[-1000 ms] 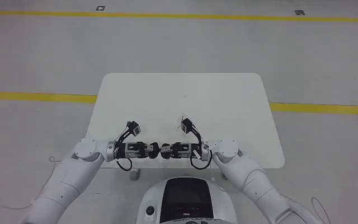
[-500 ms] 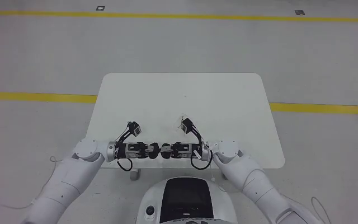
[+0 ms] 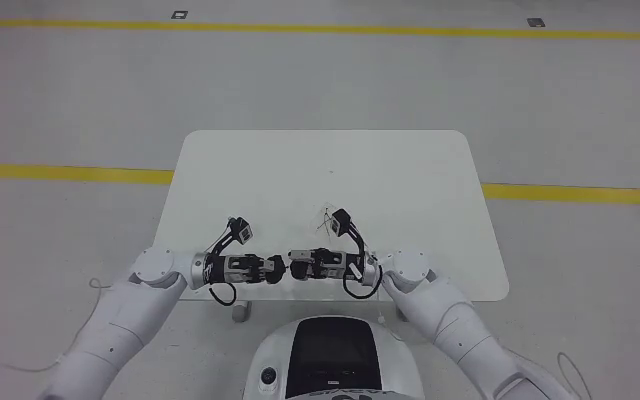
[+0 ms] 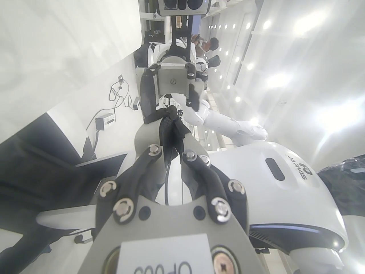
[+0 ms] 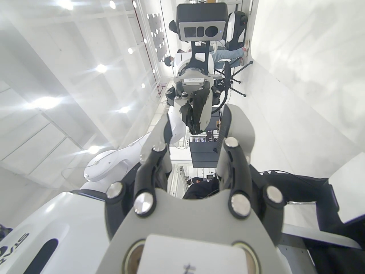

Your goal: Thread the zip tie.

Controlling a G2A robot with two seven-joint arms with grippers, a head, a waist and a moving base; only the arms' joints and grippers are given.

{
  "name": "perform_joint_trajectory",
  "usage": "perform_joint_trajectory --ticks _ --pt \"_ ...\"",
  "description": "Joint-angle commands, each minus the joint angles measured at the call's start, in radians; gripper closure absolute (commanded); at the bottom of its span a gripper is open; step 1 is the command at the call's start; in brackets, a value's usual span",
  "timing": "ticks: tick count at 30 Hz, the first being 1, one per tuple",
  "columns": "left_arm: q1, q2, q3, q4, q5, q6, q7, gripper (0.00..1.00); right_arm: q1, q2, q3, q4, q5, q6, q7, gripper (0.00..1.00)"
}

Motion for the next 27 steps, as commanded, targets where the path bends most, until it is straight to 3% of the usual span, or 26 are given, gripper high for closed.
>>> perform_joint_trajectory --ticks 1,15,18,22,27 --pt "-0.002 0.000 0.002 0.002 0.001 0.000 0.000 1.00 -0.004 0.001 0.006 0.001 0.011 -0.003 -0.011 0.00" --pt "-0.013 -0.002 0.018 0.015 0.012 0.022 -0.013 1.00 -0.004 0.000 0.005 0.008 0.017 0.012 -0.031 0.00" --pt "-0.017 -0.003 0.021 -0.001 0.085 -0.023 0.059 1.00 -0.004 0.000 0.005 0.008 0.017 0.012 -0.031 0.00" --pt "-0.018 -0.004 -0.018 -0.040 0.126 -0.023 0.080 1.00 -0.004 0.000 0.005 0.008 0.017 0.012 -0.031 0.00" --pt "-0.014 -0.012 -0.090 -0.058 0.171 -0.023 0.016 1.00 -0.004 0.000 0.005 0.008 0.017 0.012 -0.031 0.00"
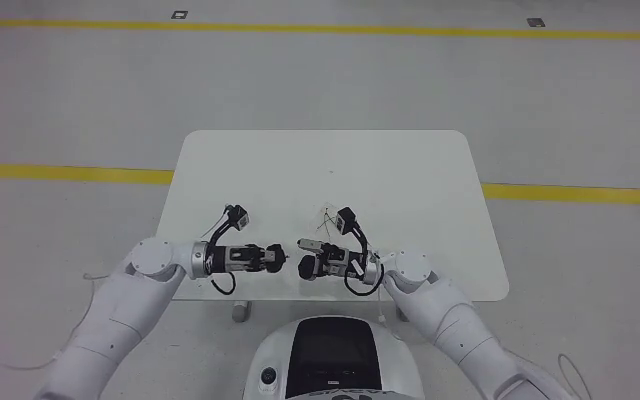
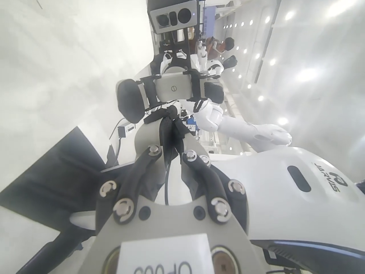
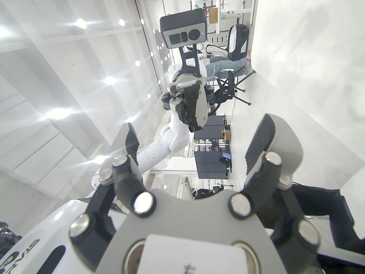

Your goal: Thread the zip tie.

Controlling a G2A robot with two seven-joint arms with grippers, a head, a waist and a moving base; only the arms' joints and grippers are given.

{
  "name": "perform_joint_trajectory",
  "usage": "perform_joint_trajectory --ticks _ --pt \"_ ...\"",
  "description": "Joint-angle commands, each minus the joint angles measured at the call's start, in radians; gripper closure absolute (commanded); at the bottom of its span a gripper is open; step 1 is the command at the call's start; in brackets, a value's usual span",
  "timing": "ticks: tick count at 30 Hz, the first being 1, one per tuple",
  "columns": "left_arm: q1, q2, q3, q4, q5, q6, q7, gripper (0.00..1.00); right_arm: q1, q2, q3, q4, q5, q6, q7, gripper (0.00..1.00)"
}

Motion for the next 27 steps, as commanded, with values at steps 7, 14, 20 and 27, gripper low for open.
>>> perform_joint_trajectory --ticks 7,14,20,27 --pt "-0.031 -0.030 -0.073 0.043 0.004 0.000 -0.130 1.00 0.000 0.000 0.000 0.000 0.000 0.000 0.000 0.00" --pt "-0.035 -0.031 -0.069 0.059 0.028 0.000 -0.130 1.00 0.000 0.000 0.000 0.000 0.000 0.000 0.000 0.00" --pt "-0.052 -0.033 -0.099 0.042 0.020 0.000 -0.042 1.00 0.000 0.000 0.000 0.000 0.000 0.000 0.000 0.00" --pt "-0.101 -0.051 -0.154 0.057 0.074 0.000 -0.062 1.00 0.000 0.000 0.000 0.000 0.000 0.000 0.000 0.00"
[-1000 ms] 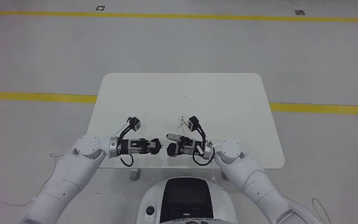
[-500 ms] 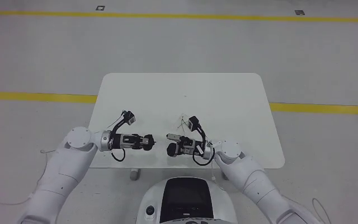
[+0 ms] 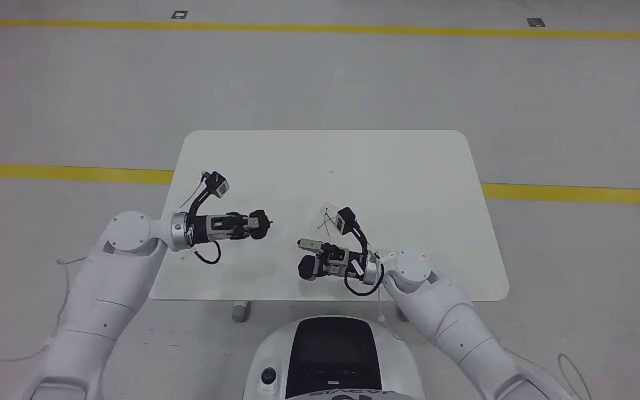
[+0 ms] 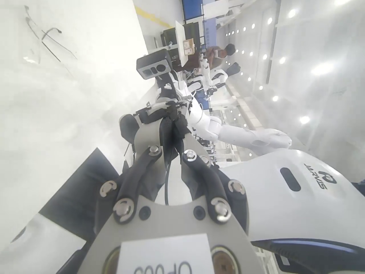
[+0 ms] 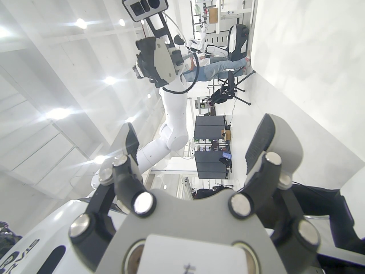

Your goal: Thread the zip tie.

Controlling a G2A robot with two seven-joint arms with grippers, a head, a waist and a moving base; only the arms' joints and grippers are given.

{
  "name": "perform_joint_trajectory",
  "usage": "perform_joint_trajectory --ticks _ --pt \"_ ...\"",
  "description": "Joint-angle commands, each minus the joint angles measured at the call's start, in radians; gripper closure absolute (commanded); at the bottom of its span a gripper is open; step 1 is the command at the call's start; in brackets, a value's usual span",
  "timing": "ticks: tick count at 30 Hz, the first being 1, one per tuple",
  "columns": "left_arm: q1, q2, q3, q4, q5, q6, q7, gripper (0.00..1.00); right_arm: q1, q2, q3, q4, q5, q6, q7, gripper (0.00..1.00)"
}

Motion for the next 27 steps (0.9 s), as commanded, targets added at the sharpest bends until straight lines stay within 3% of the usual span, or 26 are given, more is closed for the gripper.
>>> perform_joint_trajectory --ticks 1,3,4,6,27 --pt "-0.014 -0.009 -0.004 0.018 0.014 0.000 -0.015 1.00 0.000 0.000 0.000 0.000 0.000 0.000 0.000 0.00" --pt "-0.033 -0.017 0.000 0.040 0.030 0.000 -0.050 1.00 0.000 0.000 0.000 0.000 0.000 0.000 0.000 0.00" --pt "-0.045 -0.025 0.007 0.072 0.009 0.000 -0.076 1.00 0.000 0.000 0.000 0.000 0.000 0.000 0.000 0.00" --pt "-0.060 -0.032 0.020 0.104 0.013 0.000 -0.076 1.00 0.000 0.000 0.000 0.000 0.000 0.000 0.000 0.00" --pt "-0.060 -0.032 0.020 0.104 0.013 0.000 -0.076 1.00 0.000 0.000 0.000 0.000 0.000 0.000 0.000 0.00"
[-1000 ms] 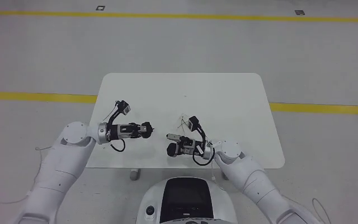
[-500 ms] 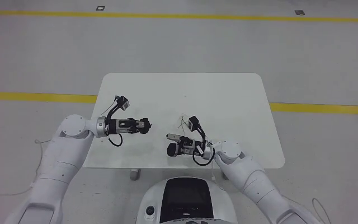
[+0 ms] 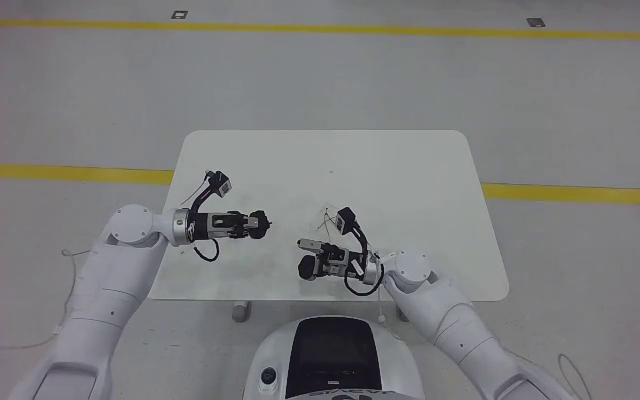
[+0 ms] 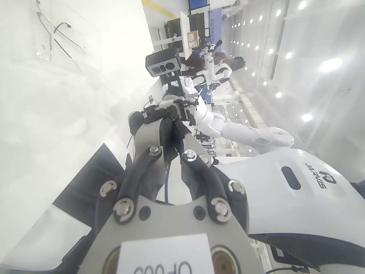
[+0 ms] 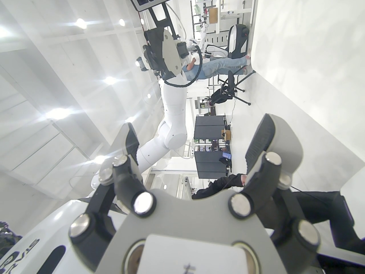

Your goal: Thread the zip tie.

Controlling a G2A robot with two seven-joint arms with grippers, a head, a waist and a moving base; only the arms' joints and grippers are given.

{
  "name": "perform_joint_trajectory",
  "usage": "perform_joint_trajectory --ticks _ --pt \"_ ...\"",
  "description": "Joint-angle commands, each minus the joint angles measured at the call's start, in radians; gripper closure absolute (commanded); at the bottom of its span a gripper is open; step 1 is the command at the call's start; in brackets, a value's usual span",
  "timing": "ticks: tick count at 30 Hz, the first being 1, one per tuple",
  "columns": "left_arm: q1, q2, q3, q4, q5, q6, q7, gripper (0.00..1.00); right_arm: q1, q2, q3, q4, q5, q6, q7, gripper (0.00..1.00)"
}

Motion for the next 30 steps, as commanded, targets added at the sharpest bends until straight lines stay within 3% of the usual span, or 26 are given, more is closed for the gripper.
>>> perform_joint_trajectory --ticks 1,25,28,30 --pt "0.000 0.000 0.000 0.000 0.000 0.000 0.000 1.00 0.000 0.000 0.000 0.000 0.000 0.000 0.000 0.00" --pt "0.000 0.000 0.000 0.000 0.000 0.000 0.000 1.00 0.000 0.000 0.000 0.000 0.000 0.000 0.000 0.00" --pt "0.008 0.001 0.008 -0.016 0.015 0.004 0.022 1.00 0.000 0.000 0.000 0.000 0.000 0.000 0.000 0.00" --pt "0.008 0.005 0.013 -0.021 0.029 0.000 0.001 1.00 0.000 0.000 0.000 0.000 0.000 0.000 0.000 0.00"
